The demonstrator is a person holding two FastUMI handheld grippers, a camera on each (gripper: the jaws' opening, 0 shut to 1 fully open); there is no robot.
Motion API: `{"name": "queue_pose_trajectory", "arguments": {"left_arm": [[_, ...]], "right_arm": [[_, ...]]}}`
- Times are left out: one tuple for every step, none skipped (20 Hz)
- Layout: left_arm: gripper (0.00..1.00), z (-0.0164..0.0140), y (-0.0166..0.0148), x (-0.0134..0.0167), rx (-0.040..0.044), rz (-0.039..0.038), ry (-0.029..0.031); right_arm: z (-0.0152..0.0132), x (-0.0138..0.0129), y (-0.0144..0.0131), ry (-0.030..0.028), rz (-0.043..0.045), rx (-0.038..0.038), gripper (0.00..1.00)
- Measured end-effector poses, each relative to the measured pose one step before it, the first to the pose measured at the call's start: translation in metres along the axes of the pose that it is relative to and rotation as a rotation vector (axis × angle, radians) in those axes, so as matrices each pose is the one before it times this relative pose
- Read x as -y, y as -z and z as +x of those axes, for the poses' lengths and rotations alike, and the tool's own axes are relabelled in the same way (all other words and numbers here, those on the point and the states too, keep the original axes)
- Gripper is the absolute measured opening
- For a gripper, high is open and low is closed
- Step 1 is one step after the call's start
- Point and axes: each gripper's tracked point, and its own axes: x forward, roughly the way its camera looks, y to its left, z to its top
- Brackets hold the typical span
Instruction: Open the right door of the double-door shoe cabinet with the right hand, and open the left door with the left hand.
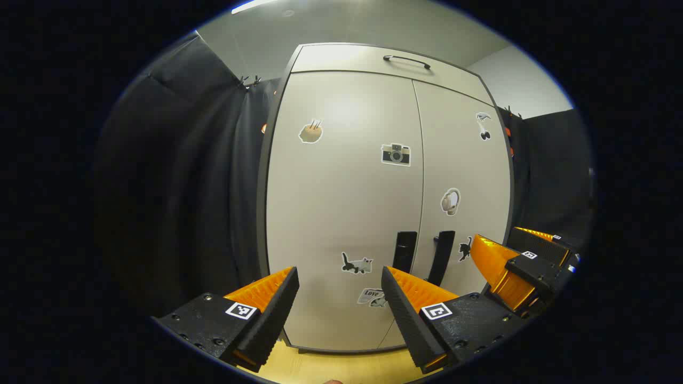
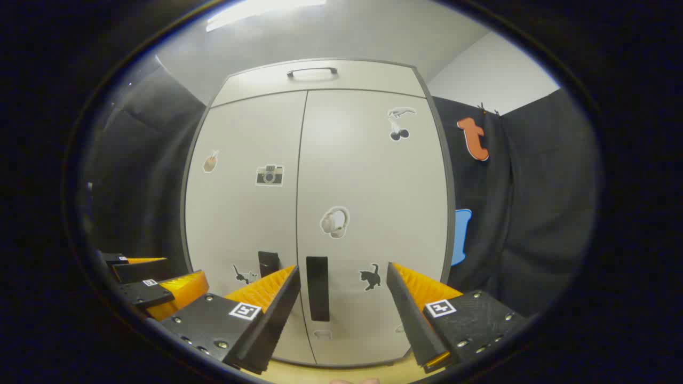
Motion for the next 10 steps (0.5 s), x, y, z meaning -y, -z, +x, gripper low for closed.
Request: {"name": "queue_pose_trajectory", "arguments": {"left_arm": [[0.96,-0.00046,0.00029,-0.00290,0.00146,-0.00297,-0.01144],[0.96,-0.00011,-0.00045,-0.00222,0.00020,-0.00322,-0.00930],[0.92,0.00045,0.00099,-0.00190,-0.00003,-0.00266,-0.00796],[0.96,-0.00026,0.00024,-0.00155,-0.00129,-0.00200,-0.00668],[0.96,-0.00027,0.00066,-0.00156,-0.00130,-0.00196,-0.00716],[0.92,0.00042,0.00052,-0.00166,-0.00084,-0.00292,-0.00656],[0.92,-0.00032,-0.00003,-0.00092,-0.00068,-0.00205,-0.00512],[0.96,-0.00057,0.00006,-0.00200,0.00024,-0.00178,-0.00636],[0.96,0.00030,-0.00046,-0.00225,0.00034,-0.00079,-0.00594],[0.96,-0.00085,-0.00053,-0.00235,0.00109,0.00053,-0.00674]], "right_arm": [[0.00218,-0.00076,0.00249,-0.00401,-0.00172,-0.00264,0.94],[0.00164,-0.00081,0.00110,-0.00433,-0.00206,-0.00269,0.94],[0.00194,-0.00047,0.00222,-0.00290,-0.00230,-0.00417,0.94],[0.00169,-0.00025,0.00153,-0.00228,-0.00232,-0.00383,0.96],[0.00158,-0.00081,0.00174,-0.00345,-0.00168,-0.00239,0.94],[0.00137,-0.00090,0.00071,-0.00407,-0.00014,-0.00184,0.94],[0.00077,-0.00049,0.00075,-0.00459,0.00029,0.00037,0.94],[0.00123,-0.00090,-0.00016,-0.00350,0.00114,0.00022,0.94],[0.00114,-0.00083,0.00071,-0.00387,0.00208,0.00037,0.94],[0.00081,-0.00099,0.00021,-0.00345,0.00292,-0.00097,0.94]]}}
